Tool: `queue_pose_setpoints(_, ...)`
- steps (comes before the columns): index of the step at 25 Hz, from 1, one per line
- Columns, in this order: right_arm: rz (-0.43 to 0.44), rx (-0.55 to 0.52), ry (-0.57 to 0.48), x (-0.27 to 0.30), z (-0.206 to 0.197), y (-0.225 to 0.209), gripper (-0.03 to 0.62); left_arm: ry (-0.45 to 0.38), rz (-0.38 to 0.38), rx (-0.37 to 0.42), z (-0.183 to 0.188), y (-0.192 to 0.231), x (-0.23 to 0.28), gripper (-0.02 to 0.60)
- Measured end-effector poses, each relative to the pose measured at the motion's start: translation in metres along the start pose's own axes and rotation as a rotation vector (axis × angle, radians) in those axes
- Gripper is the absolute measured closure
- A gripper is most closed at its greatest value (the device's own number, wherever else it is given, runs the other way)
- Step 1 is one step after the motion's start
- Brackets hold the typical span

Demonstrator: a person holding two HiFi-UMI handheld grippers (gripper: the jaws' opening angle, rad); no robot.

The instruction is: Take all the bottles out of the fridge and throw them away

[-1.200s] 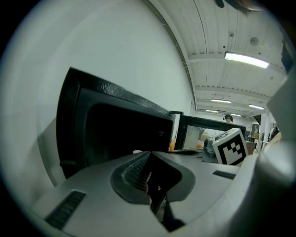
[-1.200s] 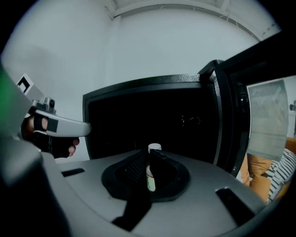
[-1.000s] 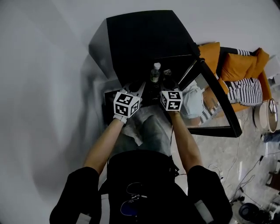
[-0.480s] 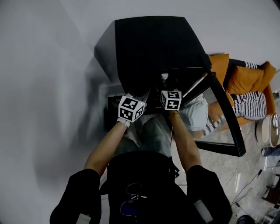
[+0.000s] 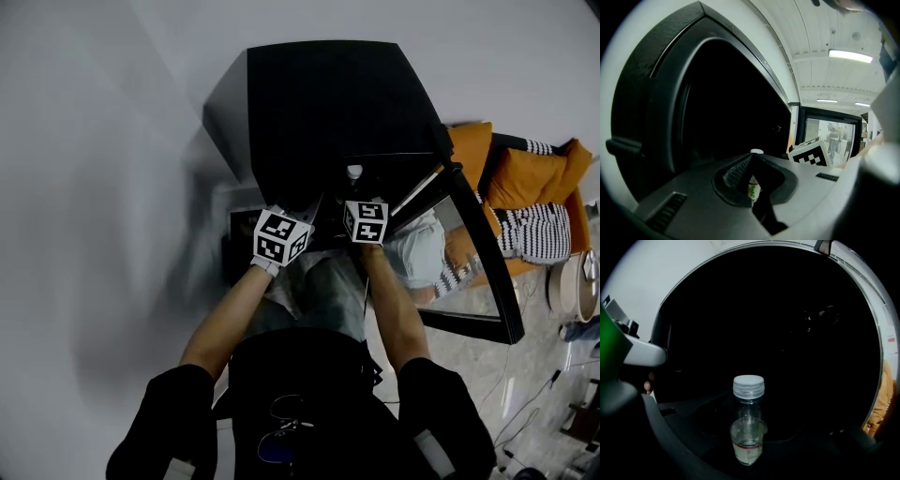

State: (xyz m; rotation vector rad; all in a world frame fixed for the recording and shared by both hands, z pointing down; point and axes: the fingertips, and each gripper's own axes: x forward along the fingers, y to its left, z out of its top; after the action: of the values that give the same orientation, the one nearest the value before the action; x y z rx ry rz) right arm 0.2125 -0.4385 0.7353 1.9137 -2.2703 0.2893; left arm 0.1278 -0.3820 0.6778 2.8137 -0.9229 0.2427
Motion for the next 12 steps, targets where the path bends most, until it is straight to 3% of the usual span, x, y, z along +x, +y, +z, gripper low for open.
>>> queue_pose_setpoints(12, -0.005, 0.019, 0.009, -0.063, 0.038, 0.016, 0.402, 0.029, -0.018, -0.013, 0.038, -0.033, -0.038, 0.583)
